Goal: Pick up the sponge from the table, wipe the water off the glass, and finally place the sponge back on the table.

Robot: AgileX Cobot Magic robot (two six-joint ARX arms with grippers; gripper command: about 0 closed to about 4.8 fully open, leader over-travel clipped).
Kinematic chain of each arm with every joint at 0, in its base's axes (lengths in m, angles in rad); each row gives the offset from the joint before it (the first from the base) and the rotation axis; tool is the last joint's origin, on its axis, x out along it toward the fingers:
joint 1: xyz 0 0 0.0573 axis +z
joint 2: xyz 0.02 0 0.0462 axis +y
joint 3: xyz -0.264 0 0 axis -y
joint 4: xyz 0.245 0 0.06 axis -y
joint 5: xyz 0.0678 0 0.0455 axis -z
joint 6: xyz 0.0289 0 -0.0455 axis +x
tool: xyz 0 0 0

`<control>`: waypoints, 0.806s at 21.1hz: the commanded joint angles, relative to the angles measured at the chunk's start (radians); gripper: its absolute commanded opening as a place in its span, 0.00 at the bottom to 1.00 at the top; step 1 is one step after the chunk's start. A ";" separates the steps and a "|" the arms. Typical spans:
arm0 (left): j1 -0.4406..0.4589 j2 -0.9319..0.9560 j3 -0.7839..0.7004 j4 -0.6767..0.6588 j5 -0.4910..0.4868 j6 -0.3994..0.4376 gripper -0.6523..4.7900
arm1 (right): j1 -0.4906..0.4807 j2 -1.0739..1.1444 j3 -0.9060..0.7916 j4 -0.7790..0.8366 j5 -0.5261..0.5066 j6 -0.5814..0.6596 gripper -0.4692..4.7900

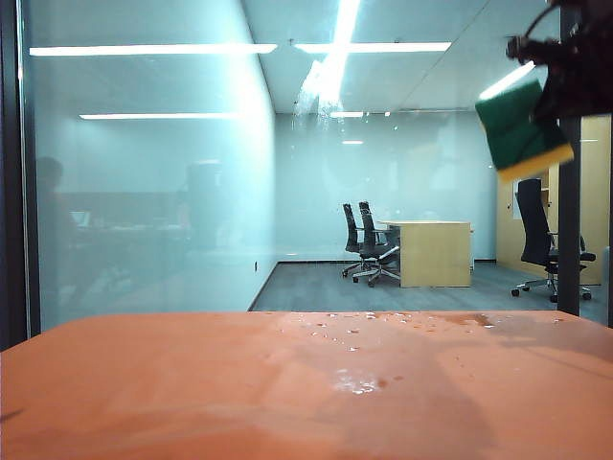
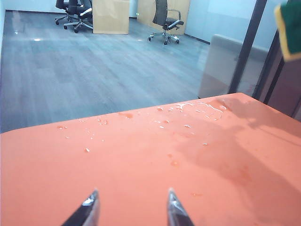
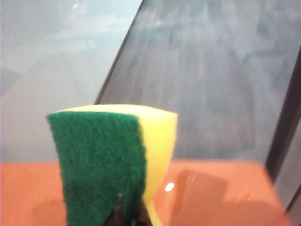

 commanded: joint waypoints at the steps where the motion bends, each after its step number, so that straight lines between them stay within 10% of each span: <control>1: 0.000 0.001 0.004 0.013 -0.002 0.004 0.46 | 0.005 -0.003 -0.080 0.077 -0.030 0.056 0.07; 17: 0.000 0.001 0.004 0.013 0.002 0.004 0.46 | 0.069 0.025 -0.303 0.160 -0.311 0.248 0.07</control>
